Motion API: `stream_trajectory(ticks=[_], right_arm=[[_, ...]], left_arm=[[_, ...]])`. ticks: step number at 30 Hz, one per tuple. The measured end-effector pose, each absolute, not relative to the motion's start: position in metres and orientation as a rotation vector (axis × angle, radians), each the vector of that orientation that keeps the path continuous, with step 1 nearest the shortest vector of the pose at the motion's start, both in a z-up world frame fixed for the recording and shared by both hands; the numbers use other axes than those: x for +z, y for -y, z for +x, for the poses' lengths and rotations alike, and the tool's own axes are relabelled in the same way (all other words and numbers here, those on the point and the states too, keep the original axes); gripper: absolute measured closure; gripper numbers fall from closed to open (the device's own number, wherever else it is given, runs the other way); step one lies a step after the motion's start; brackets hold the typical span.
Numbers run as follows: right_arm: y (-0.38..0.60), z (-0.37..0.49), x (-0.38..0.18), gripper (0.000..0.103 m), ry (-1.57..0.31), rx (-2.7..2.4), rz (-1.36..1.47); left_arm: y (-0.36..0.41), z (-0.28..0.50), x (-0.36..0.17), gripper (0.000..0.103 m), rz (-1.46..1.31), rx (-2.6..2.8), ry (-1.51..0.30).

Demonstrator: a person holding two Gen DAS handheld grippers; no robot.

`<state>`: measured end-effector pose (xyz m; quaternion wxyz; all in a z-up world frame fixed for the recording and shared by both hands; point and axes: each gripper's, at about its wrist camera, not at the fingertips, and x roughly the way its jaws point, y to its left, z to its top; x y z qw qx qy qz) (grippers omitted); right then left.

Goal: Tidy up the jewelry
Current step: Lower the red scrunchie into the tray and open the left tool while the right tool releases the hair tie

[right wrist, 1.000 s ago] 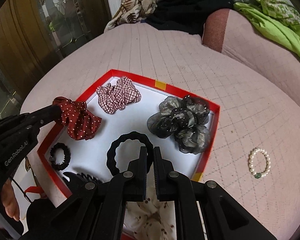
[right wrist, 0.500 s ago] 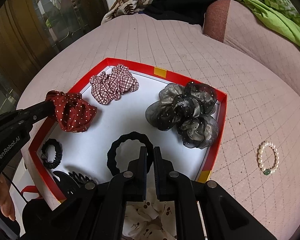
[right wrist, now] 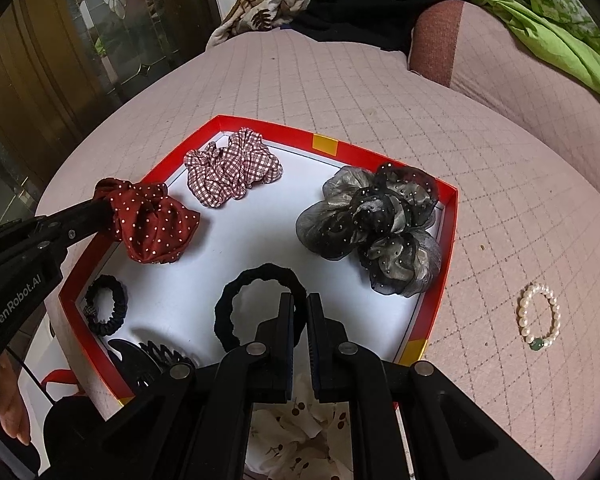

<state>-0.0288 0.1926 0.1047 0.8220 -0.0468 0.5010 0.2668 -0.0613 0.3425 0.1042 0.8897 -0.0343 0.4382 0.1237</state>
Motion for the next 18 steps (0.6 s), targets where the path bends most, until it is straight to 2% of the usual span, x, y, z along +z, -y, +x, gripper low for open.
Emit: stream_trajectory(ticks=[7, 10, 11, 12, 13, 15, 18], right_arm=[[-0.193, -0.03, 0.107, 0.095, -1.059, 0.571, -0.098], [-0.192, -0.03, 0.107, 0.094, -1.058, 0.574, -0.093], [-0.192, -0.031, 0.108, 0.092, -1.059, 0.577, -0.088], [-0.191, -0.031, 0.109, 0.084, -1.058, 0.58, -0.082], [-0.19, -0.031, 0.111, 0.071, -1.054, 0.58, -0.075], [-0.188, -0.033, 0.116, 0.058, -1.037, 0.581, -0.063], [-0.184, -0.037, 0.127, 0.058, -1.009, 0.585, -0.058]], left_arm=[[-0.343, -0.065, 0.107, 0.097, -0.073, 0.268, -0.909], [-0.342, -0.067, 0.11, 0.087, -0.071, 0.275, -0.904], [-0.342, -0.068, 0.111, 0.079, -0.074, 0.279, -0.902], [-0.342, -0.07, 0.113, 0.071, -0.077, 0.281, -0.898], [-0.341, -0.071, 0.115, 0.069, -0.08, 0.284, -0.891], [-0.341, -0.074, 0.12, 0.068, -0.078, 0.29, -0.879], [-0.338, -0.08, 0.127, 0.068, -0.073, 0.294, -0.869]])
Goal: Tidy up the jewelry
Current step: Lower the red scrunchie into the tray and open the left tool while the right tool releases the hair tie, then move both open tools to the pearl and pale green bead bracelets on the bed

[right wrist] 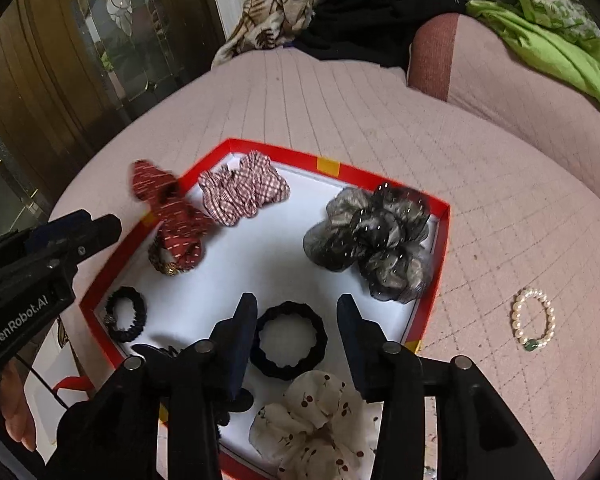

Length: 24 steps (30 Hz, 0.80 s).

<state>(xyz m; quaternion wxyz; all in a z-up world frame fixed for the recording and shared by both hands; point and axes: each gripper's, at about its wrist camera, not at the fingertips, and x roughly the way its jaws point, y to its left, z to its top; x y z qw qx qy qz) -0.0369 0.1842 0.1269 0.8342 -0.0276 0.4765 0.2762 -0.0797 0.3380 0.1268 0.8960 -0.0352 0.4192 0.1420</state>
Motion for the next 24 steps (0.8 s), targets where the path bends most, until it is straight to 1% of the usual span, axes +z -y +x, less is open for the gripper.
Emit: stream_trajectory(ticks=[7, 12, 16, 24], right_arm=[[-0.166, -0.05, 0.149, 0.058, -0.966, 0.585, -0.034], [-0.141, -0.061, 0.163, 0.058, -0.939, 0.567, -0.013], [-0.113, -0.067, 0.167, 0.054, -0.929, 0.531, 0.018], [-0.049, -0.08, 0.163, 0.054, -0.935, 0.441, 0.065]], left_arm=[[-0.323, -0.095, 0.145, 0.066, -0.063, 0.29, -0.846], [-0.302, -0.108, 0.158, 0.062, -0.031, 0.271, -0.82], [-0.284, -0.115, 0.164, 0.061, -0.008, 0.252, -0.811], [-0.25, -0.127, 0.167, 0.06, 0.036, 0.205, -0.813]])
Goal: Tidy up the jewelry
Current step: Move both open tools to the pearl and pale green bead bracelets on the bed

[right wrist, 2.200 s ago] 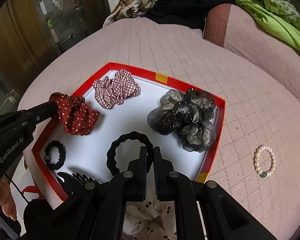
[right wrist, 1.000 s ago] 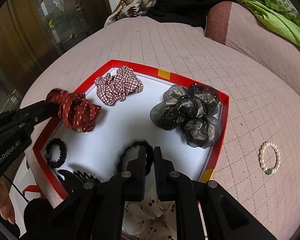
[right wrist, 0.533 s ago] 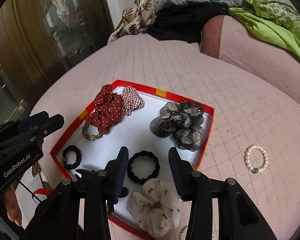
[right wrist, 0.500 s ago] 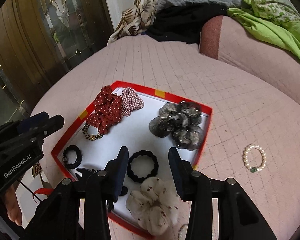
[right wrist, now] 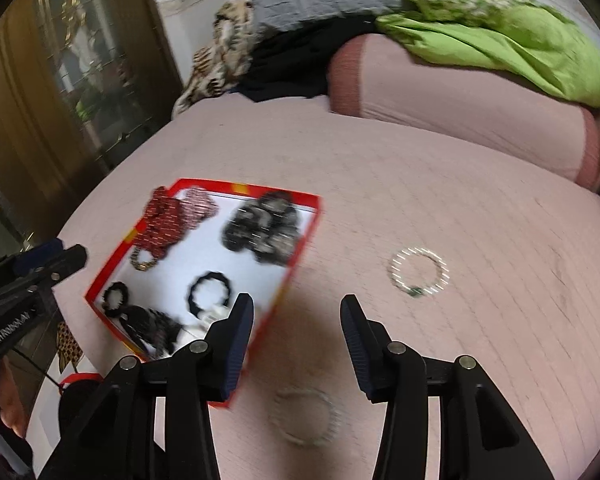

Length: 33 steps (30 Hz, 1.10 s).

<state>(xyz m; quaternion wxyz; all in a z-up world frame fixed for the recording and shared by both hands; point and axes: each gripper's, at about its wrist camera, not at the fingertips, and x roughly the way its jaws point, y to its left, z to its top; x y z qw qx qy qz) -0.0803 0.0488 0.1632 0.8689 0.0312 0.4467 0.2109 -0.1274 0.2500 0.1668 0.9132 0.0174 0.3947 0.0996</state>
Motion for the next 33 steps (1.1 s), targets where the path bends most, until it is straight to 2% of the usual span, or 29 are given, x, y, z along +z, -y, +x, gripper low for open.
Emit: stream_trajectory(ticks=[22, 33], right_arm=[[0.068, -0.091, 0.091, 0.053, -1.065, 0.247, 0.182], [0.072, -0.056, 0.079, 0.054, -1.064, 0.241, 0.195]], left_arm=[[-0.169, -0.133, 0.15, 0.06, 0.098, -0.002, -0.857], [-0.096, -0.136, 0.097, 0.06, 0.136, -0.306, -0.96]])
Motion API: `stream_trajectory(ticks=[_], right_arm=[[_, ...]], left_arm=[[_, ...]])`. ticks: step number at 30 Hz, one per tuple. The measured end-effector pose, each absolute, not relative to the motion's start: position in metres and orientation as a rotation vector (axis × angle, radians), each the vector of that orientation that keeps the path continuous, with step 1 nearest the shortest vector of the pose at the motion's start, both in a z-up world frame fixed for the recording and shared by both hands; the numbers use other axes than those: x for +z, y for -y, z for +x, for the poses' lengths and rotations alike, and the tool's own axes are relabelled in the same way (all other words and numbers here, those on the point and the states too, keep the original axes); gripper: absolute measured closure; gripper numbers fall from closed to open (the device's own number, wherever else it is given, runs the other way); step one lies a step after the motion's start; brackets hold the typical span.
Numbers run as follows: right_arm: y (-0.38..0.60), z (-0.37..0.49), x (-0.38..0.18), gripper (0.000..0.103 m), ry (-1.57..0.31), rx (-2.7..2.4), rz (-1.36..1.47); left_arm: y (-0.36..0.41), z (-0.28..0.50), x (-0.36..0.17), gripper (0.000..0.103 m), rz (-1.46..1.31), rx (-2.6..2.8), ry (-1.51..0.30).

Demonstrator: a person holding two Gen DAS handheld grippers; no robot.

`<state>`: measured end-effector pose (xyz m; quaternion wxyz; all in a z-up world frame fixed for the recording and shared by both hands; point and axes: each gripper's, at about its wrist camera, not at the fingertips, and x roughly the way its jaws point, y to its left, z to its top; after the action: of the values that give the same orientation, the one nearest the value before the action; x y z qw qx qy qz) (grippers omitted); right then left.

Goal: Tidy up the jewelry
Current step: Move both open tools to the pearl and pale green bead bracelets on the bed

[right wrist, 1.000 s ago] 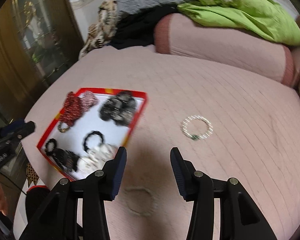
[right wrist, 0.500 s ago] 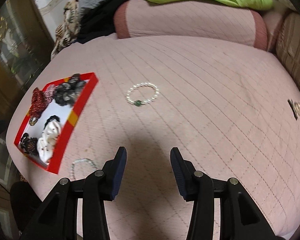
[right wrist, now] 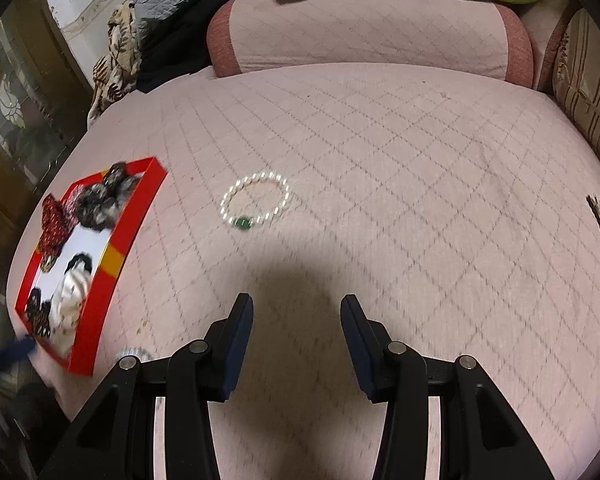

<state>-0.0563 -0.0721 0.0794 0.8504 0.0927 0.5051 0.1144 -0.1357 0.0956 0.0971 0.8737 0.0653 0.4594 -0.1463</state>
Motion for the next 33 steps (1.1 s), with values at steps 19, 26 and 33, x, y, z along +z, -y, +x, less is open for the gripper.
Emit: stream_trajectory(ticks=[19, 26, 33], right_arm=[[0.053, 0.037, 0.042, 0.082, -1.145, 0.16, -0.034], [0.119, 0.02, 0.043, 0.078, -1.171, 0.083, 0.036], [0.109, -0.027, 0.058, 0.068, -1.15, 0.307, 0.207]], left_arm=[[-0.031, -0.105, 0.027, 0.06, 0.055, -0.519, -1.15], [-0.01, -0.108, 0.046, 0.06, 0.048, -0.602, -1.083], [-0.094, -0.089, 0.082, 0.06, -0.063, -0.377, -1.018]])
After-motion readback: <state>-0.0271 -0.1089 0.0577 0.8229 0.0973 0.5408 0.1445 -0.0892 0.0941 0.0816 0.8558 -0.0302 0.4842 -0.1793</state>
